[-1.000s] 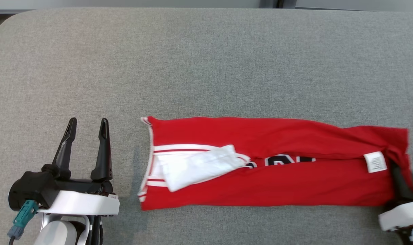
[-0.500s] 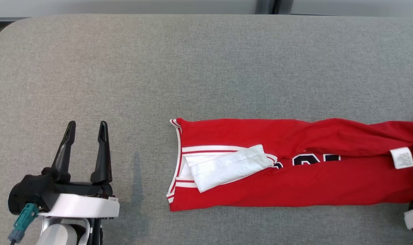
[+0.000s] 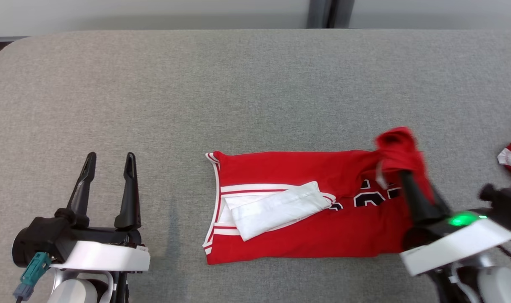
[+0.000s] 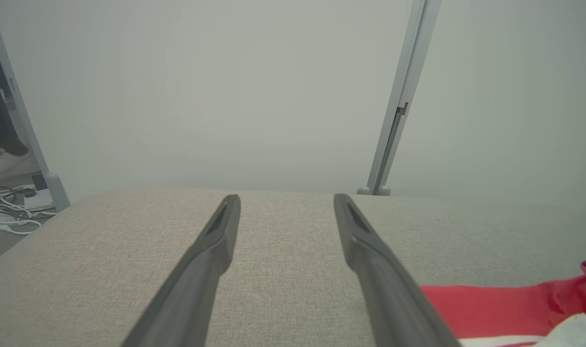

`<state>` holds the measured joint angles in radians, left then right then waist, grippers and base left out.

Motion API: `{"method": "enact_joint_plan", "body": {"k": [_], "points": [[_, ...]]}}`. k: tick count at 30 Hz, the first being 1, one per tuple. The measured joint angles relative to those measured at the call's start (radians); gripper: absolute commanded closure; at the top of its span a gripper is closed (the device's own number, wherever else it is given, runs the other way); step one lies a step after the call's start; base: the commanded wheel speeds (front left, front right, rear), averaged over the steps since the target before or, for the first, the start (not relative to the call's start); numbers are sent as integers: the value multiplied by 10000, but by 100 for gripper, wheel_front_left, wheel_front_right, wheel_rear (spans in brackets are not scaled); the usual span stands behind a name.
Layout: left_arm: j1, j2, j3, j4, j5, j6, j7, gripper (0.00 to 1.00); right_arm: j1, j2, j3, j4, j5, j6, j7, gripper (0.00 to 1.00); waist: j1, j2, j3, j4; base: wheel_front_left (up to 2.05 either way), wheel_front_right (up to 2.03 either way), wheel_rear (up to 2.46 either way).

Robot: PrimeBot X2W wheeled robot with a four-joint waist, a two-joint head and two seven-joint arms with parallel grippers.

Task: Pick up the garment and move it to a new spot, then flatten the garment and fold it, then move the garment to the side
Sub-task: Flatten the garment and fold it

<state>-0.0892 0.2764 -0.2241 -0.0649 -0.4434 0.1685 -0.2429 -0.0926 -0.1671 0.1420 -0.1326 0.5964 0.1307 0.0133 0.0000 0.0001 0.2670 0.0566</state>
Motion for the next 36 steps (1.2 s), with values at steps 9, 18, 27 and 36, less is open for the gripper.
{"method": "enact_joint_plan", "body": {"k": [9, 18, 27, 36], "points": [[-16, -94, -196, 36, 12, 86, 46, 0, -1053, 945, 2211, 930, 1133, 0, 23, 100, 0, 0, -157, 620, 0, 0, 0], [-192, -270, -274, 458, -109, -54, -6, 0, -2193, 1200, 3361, 3279, 1737, -2, -1383, 100, -1, 0, -137, 1530, 0, 0, 0], [-309, -458, -364, 786, -90, -194, -88, 0, -3270, 1223, 4305, 5055, 2522, -2, -2445, 100, 0, 0, 108, 2002, 0, 0, 0], [-412, -489, -247, 1043, 29, -309, -142, 0, -3885, 1223, 4907, 5246, 2660, -2, -2706, 0, 0, 0, 212, 1818, 0, 0, 0]]}}
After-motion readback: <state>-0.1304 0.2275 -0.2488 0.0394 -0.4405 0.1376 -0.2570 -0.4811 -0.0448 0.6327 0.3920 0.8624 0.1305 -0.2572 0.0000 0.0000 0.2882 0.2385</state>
